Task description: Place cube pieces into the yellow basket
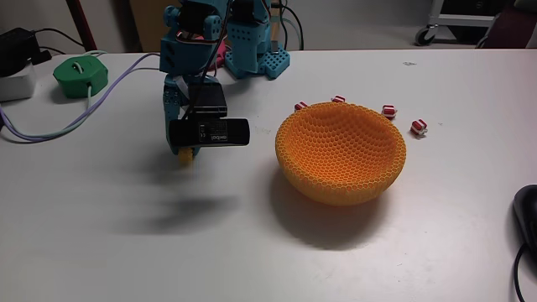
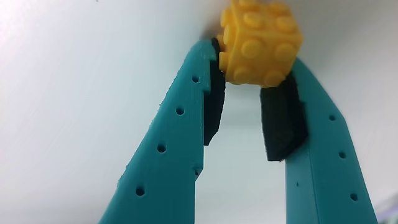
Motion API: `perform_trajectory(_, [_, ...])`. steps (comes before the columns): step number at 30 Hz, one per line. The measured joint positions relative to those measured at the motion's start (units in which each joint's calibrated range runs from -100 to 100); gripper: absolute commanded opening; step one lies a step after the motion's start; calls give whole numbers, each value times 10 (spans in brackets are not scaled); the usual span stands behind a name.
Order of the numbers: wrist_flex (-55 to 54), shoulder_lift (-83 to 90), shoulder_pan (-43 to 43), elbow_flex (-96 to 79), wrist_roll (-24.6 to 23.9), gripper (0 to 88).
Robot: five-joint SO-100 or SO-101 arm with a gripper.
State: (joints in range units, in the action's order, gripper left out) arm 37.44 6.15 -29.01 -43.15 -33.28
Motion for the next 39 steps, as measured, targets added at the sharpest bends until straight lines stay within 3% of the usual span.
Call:
perform_trajectory(8, [62, 0, 28, 48, -19, 0])
perform_trajectory(12, [181, 8, 63, 176, -34, 0])
perform_trajectory(17, [365, 9, 191, 368, -98, 0])
perform_trajectory(22, [395, 26, 349, 394, -197, 0])
perform_trajectory(23, [386, 27, 382, 383, -218, 11])
perform_trajectory(24, [375, 27, 413, 367, -237, 77])
perform_trajectory(26, [345, 27, 451, 333, -260, 271])
perform_trajectory(27, [324, 27, 458, 321, -257, 342])
perform_trajectory(29, [290, 27, 468, 308, -238, 401])
perform_trajectory(35, [265, 69, 486, 298, -208, 442])
perform_trajectory(39, [329, 104, 455, 325, -181, 423])
